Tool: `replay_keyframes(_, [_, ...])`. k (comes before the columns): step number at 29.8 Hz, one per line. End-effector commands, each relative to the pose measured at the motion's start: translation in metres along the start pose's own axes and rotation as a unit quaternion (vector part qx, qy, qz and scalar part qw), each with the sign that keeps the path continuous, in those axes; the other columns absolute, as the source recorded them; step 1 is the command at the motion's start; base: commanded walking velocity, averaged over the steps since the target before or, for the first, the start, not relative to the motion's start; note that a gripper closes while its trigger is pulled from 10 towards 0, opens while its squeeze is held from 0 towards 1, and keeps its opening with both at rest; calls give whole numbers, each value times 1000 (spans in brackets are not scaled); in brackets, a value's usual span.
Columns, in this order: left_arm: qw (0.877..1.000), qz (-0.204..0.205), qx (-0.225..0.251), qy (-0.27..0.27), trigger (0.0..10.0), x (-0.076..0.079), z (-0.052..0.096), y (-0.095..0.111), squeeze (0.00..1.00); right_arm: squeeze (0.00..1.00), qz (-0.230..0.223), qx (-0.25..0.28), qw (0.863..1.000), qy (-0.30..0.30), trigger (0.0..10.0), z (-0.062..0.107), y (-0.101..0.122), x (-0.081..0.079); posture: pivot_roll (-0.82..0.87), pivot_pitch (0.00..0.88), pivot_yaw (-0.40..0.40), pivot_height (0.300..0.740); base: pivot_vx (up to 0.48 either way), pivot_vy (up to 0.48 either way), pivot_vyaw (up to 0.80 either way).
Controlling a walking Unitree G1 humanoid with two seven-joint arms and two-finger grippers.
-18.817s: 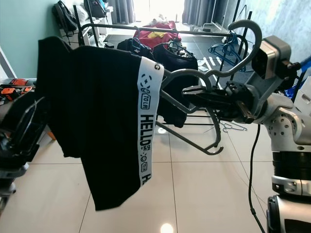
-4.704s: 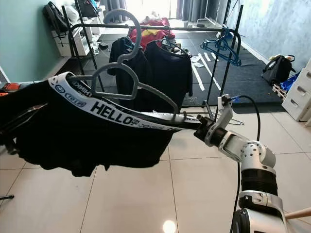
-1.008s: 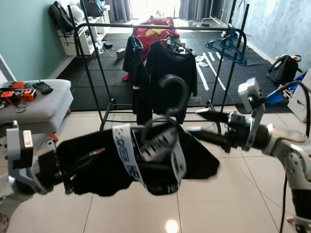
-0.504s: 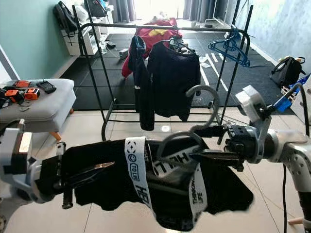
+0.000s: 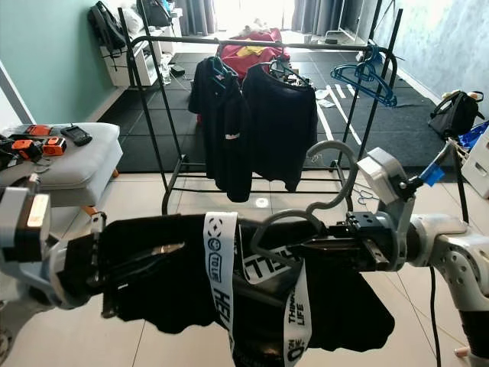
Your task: Hang hanger
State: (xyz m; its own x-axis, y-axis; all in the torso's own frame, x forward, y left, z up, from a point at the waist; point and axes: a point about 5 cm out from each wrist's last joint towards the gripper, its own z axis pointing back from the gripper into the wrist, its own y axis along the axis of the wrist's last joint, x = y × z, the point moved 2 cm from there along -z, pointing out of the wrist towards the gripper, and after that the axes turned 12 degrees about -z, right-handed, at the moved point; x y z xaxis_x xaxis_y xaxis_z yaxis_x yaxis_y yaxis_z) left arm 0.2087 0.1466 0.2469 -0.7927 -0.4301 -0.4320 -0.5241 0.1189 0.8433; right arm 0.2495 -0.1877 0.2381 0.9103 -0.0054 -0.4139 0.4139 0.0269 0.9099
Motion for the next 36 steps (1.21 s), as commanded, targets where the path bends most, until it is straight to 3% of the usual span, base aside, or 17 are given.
replay_keyframes(1, [1000, 10, 21, -11, 10000, 3, -7, 3, 0, 0, -9, -11, 1000, 23, 0, -11, -5, -1, -68, 23, -16, 740, 0, 0, 0])
replay_keyframes(5, [999, 24, 24, -2, 10000, 0, -7, 1, 0, 0, -7, -7, 1000, 13, 0, -12, -5, 2, -69, 24, -15, 740, 0, 0, 0])
replay_keyframes(6, [999, 31, 25, 2, 10000, -1, -6, 0, 231, 0, -7, -6, 1000, 9, 0, -12, -5, 4, -68, 22, -15, 740, 0, 0, 0])
replay_keyframes(9, [999, 41, 22, 9, 10000, -3, -5, -2, 231, 0, -7, -4, 1000, 6, 0, -12, -5, 4, -68, 22, -15, 740, 0, 0, 0])
replay_keyframes(10, [998, 49, 19, 26, 10000, -6, -2, -5, 965, 0, -7, -2, 1000, 4, 0, -12, -5, 5, -67, 19, -13, 740, 0, 0, 0])
replay_keyframes(11, [997, 55, 8, 44, 10000, -9, 4, -10, 1000, 0, -6, -1, 1000, 1, 0, -12, -5, 6, -67, 20, -12, 740, 0, 0, 0])
replay_keyframes(14, [996, 60, -13, 64, 10000, -12, 13, -18, 1000, 0, -6, -1, 1000, -4, 0, -11, -5, 7, -67, 18, -14, 740, 0, 0, 0])
replay_keyframes(16, [992, 73, -49, 85, 10000, -14, 32, -31, 1000, 0, -6, 0, 1000, -6, 0, -10, -6, 7, -68, 19, -11, 740, 0, 0, 0])
replay_keyframes(20, [988, 103, -75, 88, 10000, -9, 51, -39, 1000, 0, -8, 0, 1000, -1, 0, -9, -7, 4, -68, 20, -11, 740, 0, 0, 0])
replay_keyframes(24, [974, 118, -153, 122, 10000, -11, 95, -53, 1000, 0, -9, 1, 1000, -13, 0, -3, -8, 5, -62, 13, -9, 740, 0, 0, 0])
replay_keyframes(27, [970, 113, -165, 138, 10000, -13, 104, -54, 1000, 0, -8, 4, 1000, -24, 0, 0, -8, 7, -65, 12, -9, 740, 0, 0, 0])
replay_keyframes(30, [951, 79, -186, 232, 10000, -28, 134, -57, 1000, 0, -11, 10, 992, -128, 0, 14, -14, 28, -66, 16, -7, 740, 0, 0, 0])
replay_keyframes(31, [951, 79, -186, 232, 10000, -28, 134, -57, 1000, 0, -11, 10, 992, -128, 0, 14, -14, 28, -66, 16, -7, 740, 0, 0, 0])
replay_keyframes(32, [936, 63, -201, 280, 10000, -33, 145, -62, 1000, 0, -9, 12, 981, -191, 0, 19, -18, 43, -72, 19, -5, 740, 0, 0, 0])
replay_keyframes(34, [936, 63, -201, 280, 10000, -33, 145, -62, 1000, 0, -9, 12, 981, -191, 0, 19, -18, 43, -72, 19, -5, 740, 0, 0, 0])
replay_keyframes(35, [903, 66, -221, 362, 10000, -37, 156, -76, 0, 0, -17, 41, 953, -300, 9333, 27, -22, 70, -85, 22, 0, 740, 0, 0, 0])
replay_keyframes(36, [903, 66, -221, 362, 10000, -37, 156, -76, 0, 0, -17, 41, 953, -300, 9333, 27, -22, 70, -85, 22, 0, 740, 0, 0, 0])
